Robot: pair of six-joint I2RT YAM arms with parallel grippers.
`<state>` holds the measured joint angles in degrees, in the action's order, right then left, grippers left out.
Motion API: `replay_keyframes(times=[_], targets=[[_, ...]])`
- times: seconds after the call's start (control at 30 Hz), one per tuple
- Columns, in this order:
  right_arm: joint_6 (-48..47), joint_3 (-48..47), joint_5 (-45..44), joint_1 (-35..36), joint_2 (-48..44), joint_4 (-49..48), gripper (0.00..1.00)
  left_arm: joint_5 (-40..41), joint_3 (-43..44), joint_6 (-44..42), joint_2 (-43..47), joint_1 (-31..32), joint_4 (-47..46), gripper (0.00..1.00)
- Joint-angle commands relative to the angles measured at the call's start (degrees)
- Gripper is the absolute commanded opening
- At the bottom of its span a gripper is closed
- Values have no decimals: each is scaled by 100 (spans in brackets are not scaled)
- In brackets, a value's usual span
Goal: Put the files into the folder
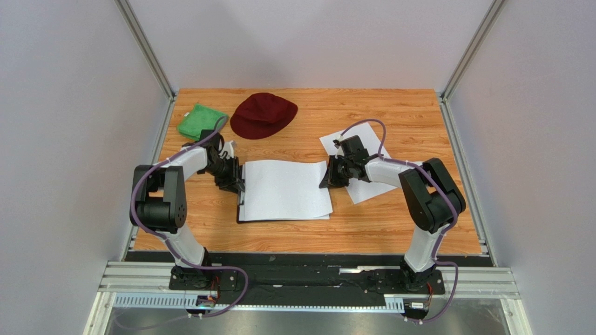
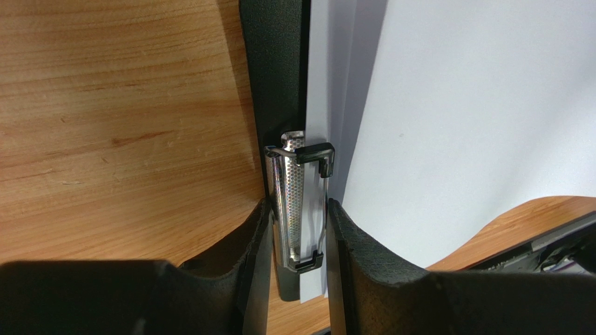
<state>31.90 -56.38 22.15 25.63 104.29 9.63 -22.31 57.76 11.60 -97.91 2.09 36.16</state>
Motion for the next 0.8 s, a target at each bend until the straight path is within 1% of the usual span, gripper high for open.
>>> replay_keyframes(times=[0.0,0.13,0.2,0.33,0.6,0.77], targets=[[-219,-5,-809,-154,118,496,0,-108,-28,-158,299,-86,-74,0],[-176,31,-853,-128,21,461,0,-54,-19,-140,272,-86,-109,0],[-132,39,-704,-93,-14,321,0,-107,-10,-87,255,-86,-136,0],[-88,-153,-721,74,-32,382,0,-160,-28,-52,290,-86,-188,0],[9,-593,-1169,416,4,786,0,-73,-106,45,369,-24,-276,0],[114,-558,-1047,487,-330,540,0,121,-124,141,422,160,-329,0]])
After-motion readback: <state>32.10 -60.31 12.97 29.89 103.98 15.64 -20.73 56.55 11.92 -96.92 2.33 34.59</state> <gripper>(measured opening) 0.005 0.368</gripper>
